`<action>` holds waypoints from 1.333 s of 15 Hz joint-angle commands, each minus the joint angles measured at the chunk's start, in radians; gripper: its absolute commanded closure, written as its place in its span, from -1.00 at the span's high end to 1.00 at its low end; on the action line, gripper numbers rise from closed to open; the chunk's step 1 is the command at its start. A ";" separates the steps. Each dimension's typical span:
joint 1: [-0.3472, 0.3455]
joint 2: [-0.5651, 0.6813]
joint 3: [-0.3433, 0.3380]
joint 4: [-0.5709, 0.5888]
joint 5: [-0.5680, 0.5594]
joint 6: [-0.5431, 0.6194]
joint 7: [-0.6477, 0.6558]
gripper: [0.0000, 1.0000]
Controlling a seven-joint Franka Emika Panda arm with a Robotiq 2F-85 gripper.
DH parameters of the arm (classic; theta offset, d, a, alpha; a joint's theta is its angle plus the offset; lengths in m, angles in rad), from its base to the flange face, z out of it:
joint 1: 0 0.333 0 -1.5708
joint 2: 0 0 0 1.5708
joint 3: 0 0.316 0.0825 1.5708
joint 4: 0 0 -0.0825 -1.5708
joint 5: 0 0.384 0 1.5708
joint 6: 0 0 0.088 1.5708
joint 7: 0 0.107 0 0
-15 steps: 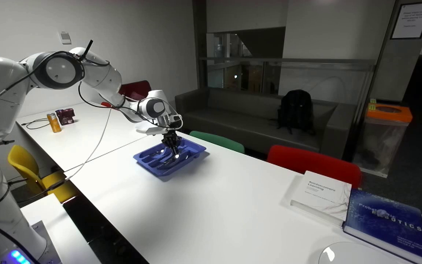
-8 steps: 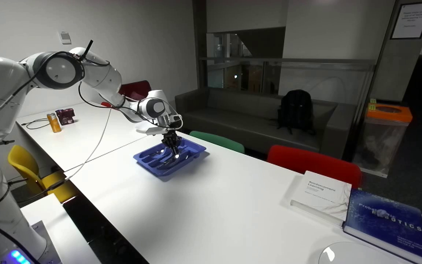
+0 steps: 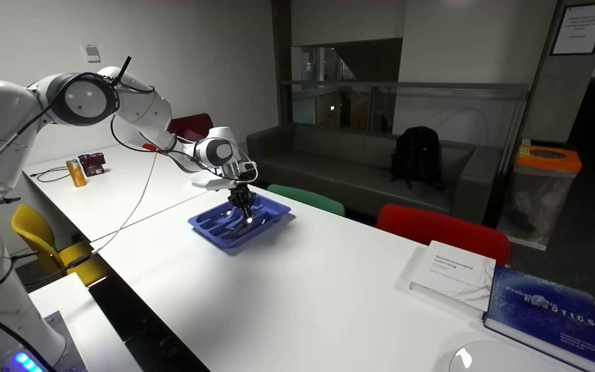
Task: Pick up the silver cutlery from the counter and place it on the blue tray
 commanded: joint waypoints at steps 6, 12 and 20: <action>-0.006 0.000 0.008 0.002 -0.005 -0.003 0.003 -0.74; 0.001 0.010 0.006 0.009 -0.007 -0.013 0.014 -0.94; 0.106 0.035 -0.002 0.030 -0.020 -0.037 0.191 -0.94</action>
